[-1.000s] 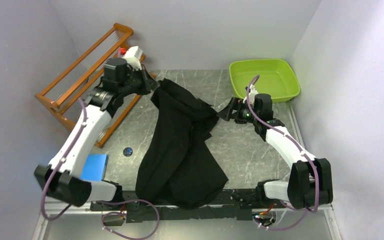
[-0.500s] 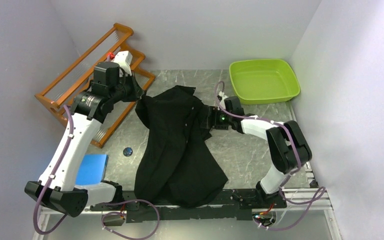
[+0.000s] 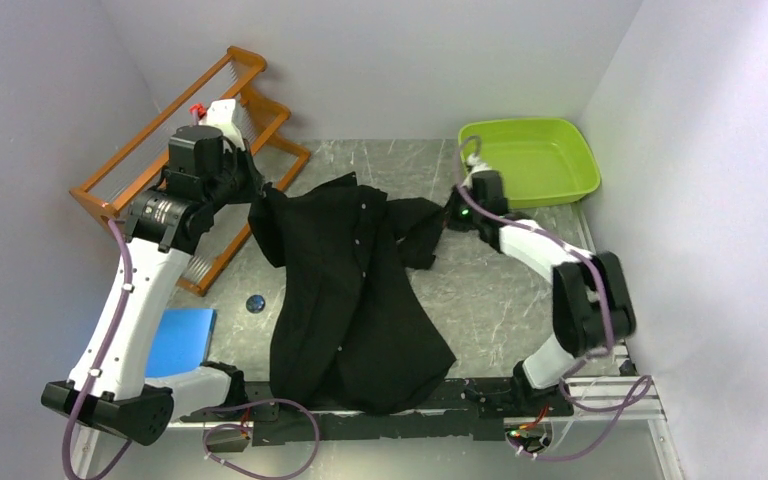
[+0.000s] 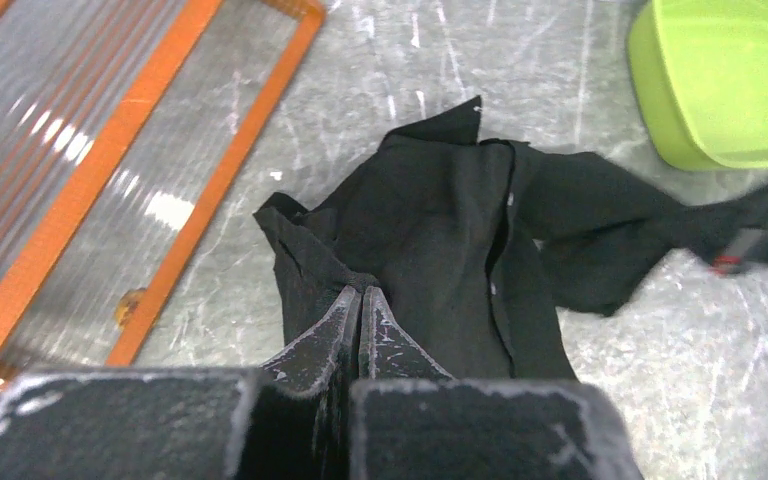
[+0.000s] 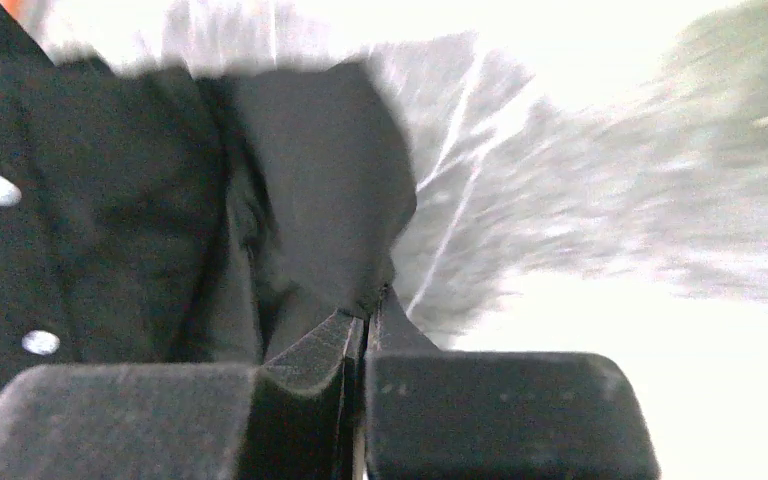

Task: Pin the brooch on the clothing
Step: Flatten out the clothes at the center of the board.

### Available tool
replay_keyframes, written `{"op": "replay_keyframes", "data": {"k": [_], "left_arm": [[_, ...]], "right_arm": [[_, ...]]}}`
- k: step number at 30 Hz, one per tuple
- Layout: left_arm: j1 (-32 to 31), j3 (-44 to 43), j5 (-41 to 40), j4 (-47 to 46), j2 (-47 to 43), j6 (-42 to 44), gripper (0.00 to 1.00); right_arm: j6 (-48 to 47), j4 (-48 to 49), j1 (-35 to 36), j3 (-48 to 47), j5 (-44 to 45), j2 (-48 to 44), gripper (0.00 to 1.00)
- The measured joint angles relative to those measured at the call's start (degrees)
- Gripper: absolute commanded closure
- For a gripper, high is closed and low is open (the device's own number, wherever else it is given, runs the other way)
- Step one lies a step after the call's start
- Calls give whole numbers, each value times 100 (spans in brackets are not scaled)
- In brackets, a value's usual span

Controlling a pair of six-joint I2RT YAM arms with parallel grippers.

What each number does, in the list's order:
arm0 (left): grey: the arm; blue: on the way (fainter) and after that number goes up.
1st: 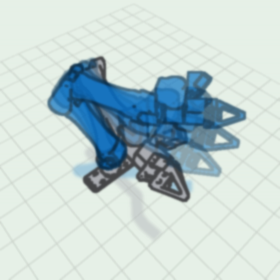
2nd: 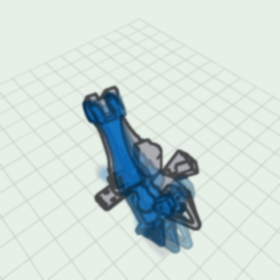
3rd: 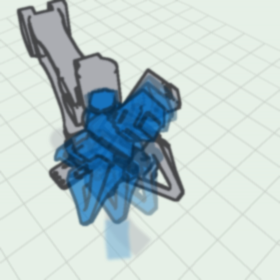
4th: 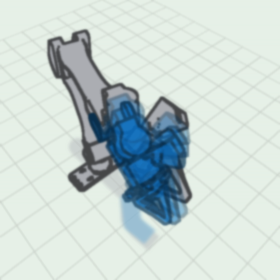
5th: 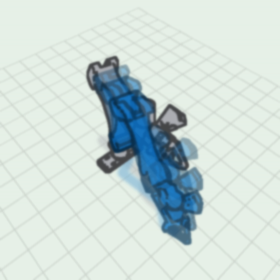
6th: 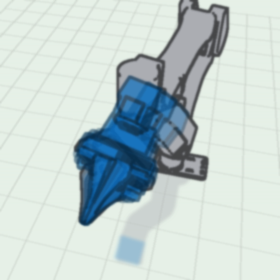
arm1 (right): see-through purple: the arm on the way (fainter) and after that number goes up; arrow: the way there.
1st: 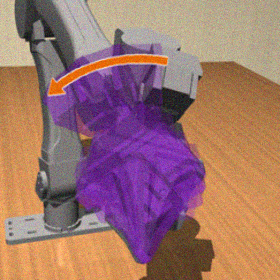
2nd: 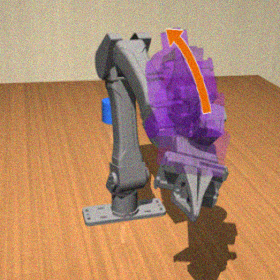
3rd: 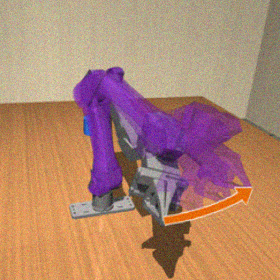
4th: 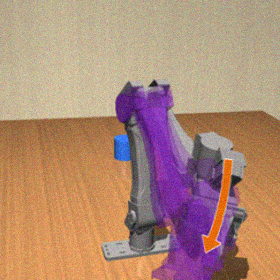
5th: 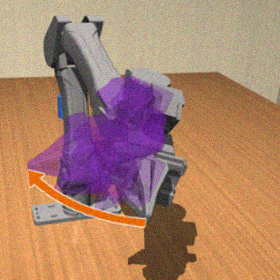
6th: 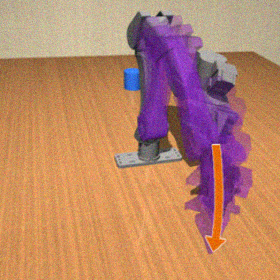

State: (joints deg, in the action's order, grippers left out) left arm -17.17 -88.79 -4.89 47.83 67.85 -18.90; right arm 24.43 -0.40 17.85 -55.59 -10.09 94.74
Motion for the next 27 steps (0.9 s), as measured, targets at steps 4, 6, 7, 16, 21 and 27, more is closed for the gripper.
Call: {"op": "replay_keyframes", "data": {"k": [4, 6, 7, 16, 21, 27], "left_arm": [[260, 157, -107, -52, 7, -11, 97], [415, 249, -109, -70, 44, -33, 97], [474, 275, -107, -83, 70, -44, 97], [1156, 560, -26, -470, 610, -175, 97], [1589, 529, 81, -673, 1062, -175, 96], [1932, -55, 341, -664, 1971, -138, 95]], "right_arm": [[96, -87, -846, 111, 114, -1259, 100], [179, -146, -1209, 146, 350, -1858, 100], [225, -162, -1325, 175, 476, -2146, 100], [348, -774, -1740, 229, 1438, -3110, 100], [339, -1040, -2006, 205, 1565, -3064, 100], [260, -1325, -2308, -448, 1357, -2629, 100]]}}
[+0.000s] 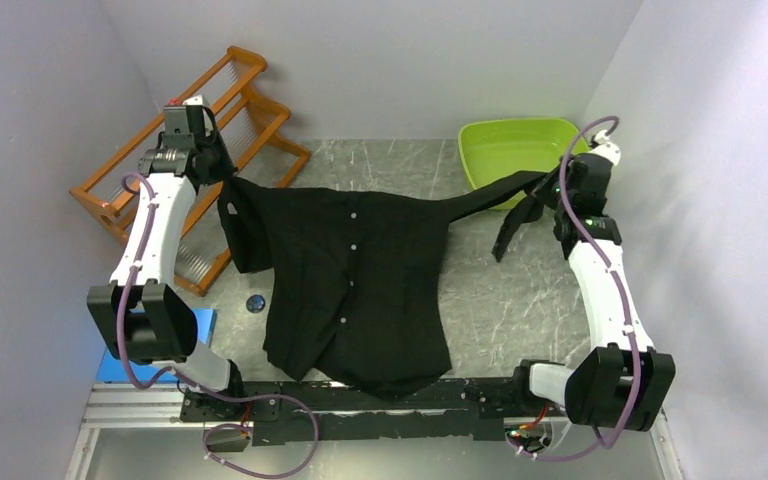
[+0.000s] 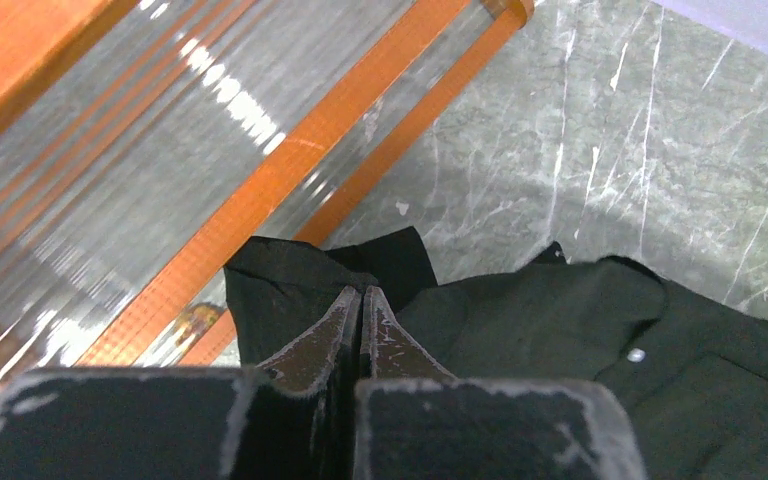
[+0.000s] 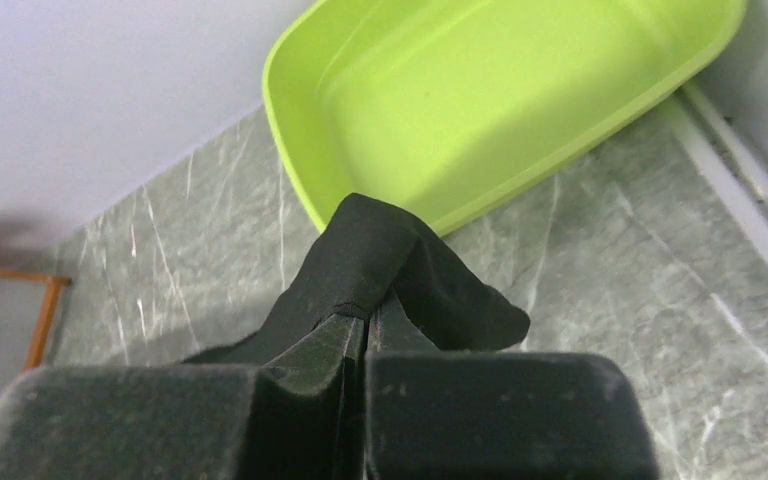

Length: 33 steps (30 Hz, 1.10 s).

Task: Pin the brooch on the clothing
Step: Flatten out the clothes at the center of the board.

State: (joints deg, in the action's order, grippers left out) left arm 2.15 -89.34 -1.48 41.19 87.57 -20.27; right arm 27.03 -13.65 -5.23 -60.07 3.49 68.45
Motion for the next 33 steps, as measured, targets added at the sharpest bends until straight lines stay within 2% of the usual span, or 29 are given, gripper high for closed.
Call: {"op": "replay_keyframes", "data": {"k": [6, 10, 16, 17, 18, 19, 20, 21, 23, 25, 29, 33], "left_arm": [[-2, -168, 177, -103, 184, 13, 95], [-7, -177, 321, -278, 208, 11, 95], [0, -822, 396, -380, 772, 9, 95], [9, -911, 409, -402, 892, 7, 90], [17, -979, 424, -413, 999, 7, 74], [31, -1021, 424, -411, 1086, 2, 39], [39, -1034, 424, -411, 1147, 35, 13], [55, -1036, 424, -409, 1189, 28, 6], [81, -1036, 428, -396, 1215, 7, 5], [96, -1034, 435, -404, 1189, -15, 5], [120, -656, 470, -455, 761, -85, 5], [120, 437, 640, -415, -376, -361, 5]], "right_arm": [[138, -46, -789, -264, -310, -57, 99], [210, -31, -855, -713, -820, 109, 98], [208, -4, -844, -1910, -1436, 1084, 97], [201, -13, -844, -2072, -1506, 1263, 94], [190, -28, -846, -2212, -1561, 1427, 84], [181, -50, -844, -2332, -1606, 1578, 56], [166, -105, -844, -2457, -1650, 1720, 33], [192, -157, -844, -2555, -1672, 1825, 22], [127, -297, -844, -2752, -1753, 2004, 12], [33, -393, -807, -2852, -1803, 2072, 7], [-7, -378, -614, -2592, -1869, 1821, 5], [-46, -337, -50, -1593, -1954, 966, 5]]}}
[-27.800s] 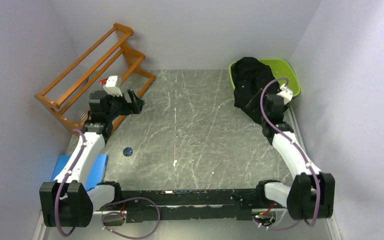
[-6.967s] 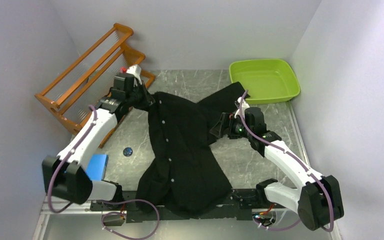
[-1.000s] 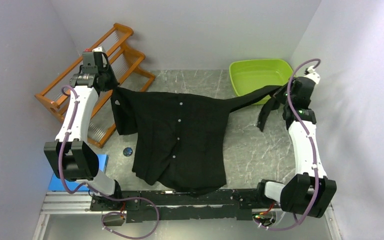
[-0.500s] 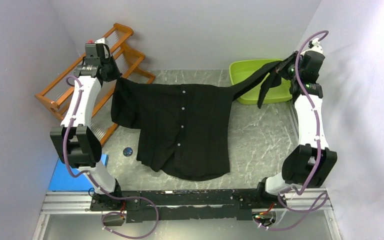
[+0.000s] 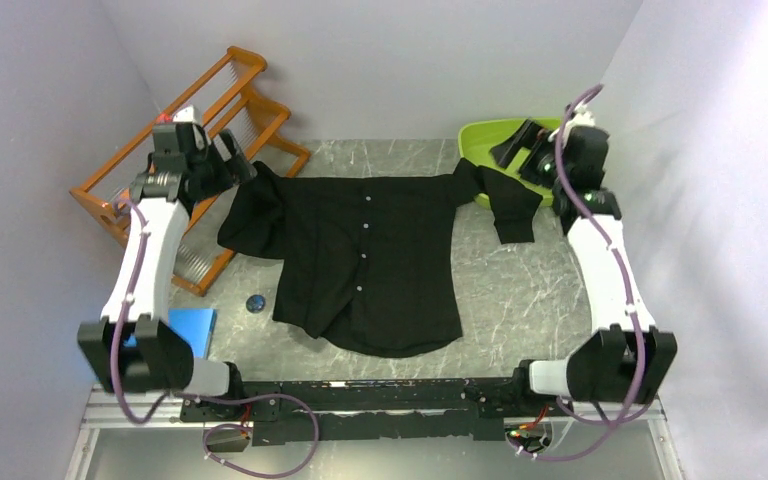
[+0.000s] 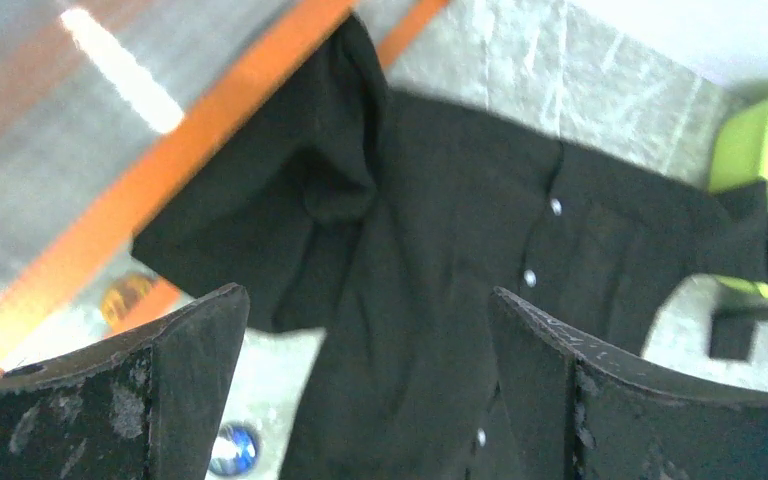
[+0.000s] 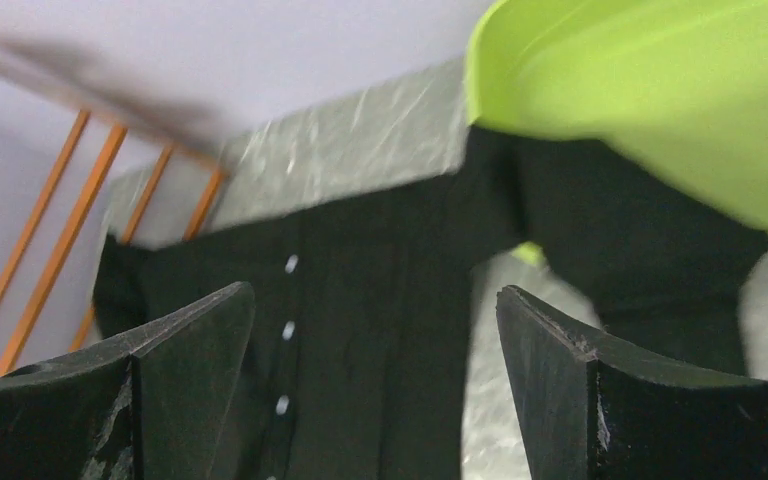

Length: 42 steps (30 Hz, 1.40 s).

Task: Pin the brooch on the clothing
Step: Flatten out the clothes at the center of the board.

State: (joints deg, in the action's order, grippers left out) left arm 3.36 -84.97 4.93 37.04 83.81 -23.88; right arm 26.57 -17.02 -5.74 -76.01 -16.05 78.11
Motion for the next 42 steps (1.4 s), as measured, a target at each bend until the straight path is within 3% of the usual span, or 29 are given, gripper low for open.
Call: {"op": "replay_keyframes", "data": {"k": [5, 8, 16, 24, 28, 31, 34, 37, 42], "left_arm": [[0, 1478, 483, 125, -1403, -601, 5], [-48, 2461, 780, 299, -1834, -1060, 5], [-879, 4446, 839, 691, -2024, -2203, 10], [-1283, 4972, 597, 339, -1705, -2557, 23], [-1322, 5012, 348, 98, -1305, -2573, 44], [-1322, 5047, 269, -153, -1095, -2632, 76], [-1325, 5071, 310, -345, -935, -2643, 95], [-1327, 5080, 378, -431, -918, -2608, 97], [-1333, 5265, 407, -293, -1552, -2673, 97]], "right_arm": [[101, 223, 831, 1659, -452, -1012, 10], [256, 348, 946, 2618, -717, -1147, 11], [466, 37, 1130, 4266, -909, -1132, 18], [870, 234, 1132, 5211, -1287, -1126, 33], [964, 428, 1145, 5364, -1266, -1147, 54], [1091, 695, 1156, 5567, -1296, -1128, 68], [1147, 940, 1178, 5628, -1377, -901, 84], [1174, 1137, 1185, 5615, -1554, -590, 100], [1137, 988, 1185, 5613, -1593, -651, 100]]}}
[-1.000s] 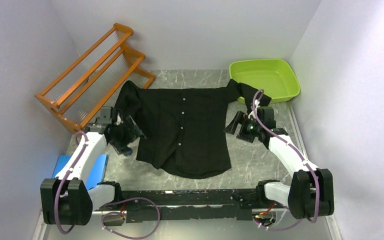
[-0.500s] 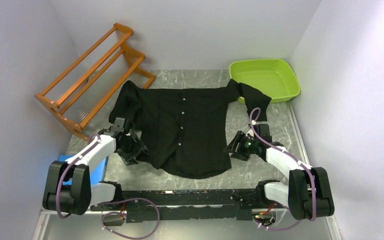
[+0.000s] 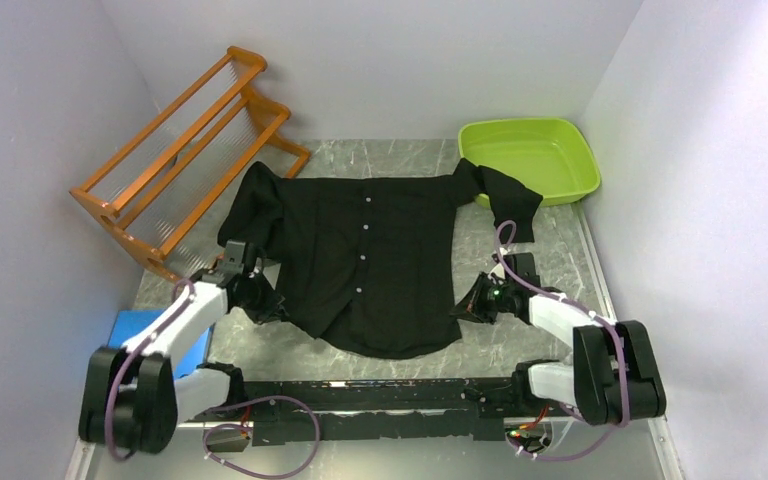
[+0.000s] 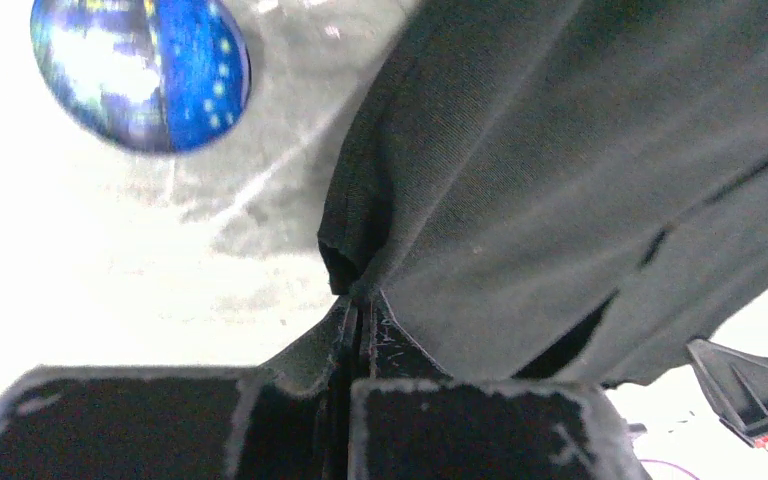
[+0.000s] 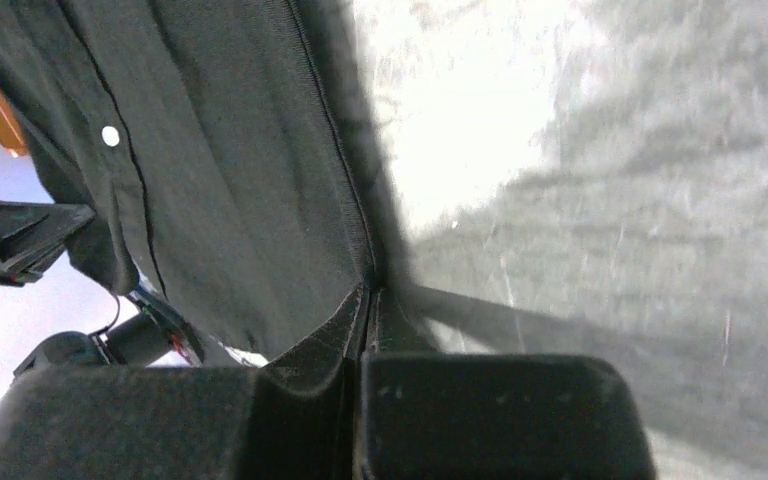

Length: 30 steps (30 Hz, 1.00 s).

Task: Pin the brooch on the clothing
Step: Flatten out the clothes at the center of the board.

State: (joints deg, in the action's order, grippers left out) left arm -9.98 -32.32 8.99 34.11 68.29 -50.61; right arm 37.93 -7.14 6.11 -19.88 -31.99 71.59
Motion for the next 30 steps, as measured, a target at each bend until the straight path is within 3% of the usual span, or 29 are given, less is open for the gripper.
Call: {"op": "replay_keyframes", "data": {"k": [9, 18, 22, 23, 24, 26, 28, 30], "left_arm": [[-363, -42, 122, 1405, -2562, -752, 97], [-382, -1012, 20, 3543, -3506, -892, 97], [-387, -1034, 175, 4127, -3858, -920, 95], [-389, -1034, 227, 4253, -3969, -935, 84], [-389, -1036, 269, 4354, -4052, -949, 64], [-389, -1084, 323, 4601, -4153, -929, 33], [-393, -1261, 317, 4857, -4124, -863, 9], [-398, -1624, 208, 5119, -4017, -815, 5]], "right_arm": [[-256, -1674, 7, -533, 308, -1731, 100], [-175, -3204, 7, -673, 289, -2704, 100], [-223, -3936, 7, -872, 348, -2920, 97], [-243, -4103, 7, -914, 352, -2981, 90], [-254, -4203, 9, -929, 354, -3021, 81], [-286, -4378, 9, -931, 376, -3060, 50], [-310, -4461, 9, -931, 400, -3082, 30], [-382, -4446, 9, -933, 417, -3134, 21]]}}
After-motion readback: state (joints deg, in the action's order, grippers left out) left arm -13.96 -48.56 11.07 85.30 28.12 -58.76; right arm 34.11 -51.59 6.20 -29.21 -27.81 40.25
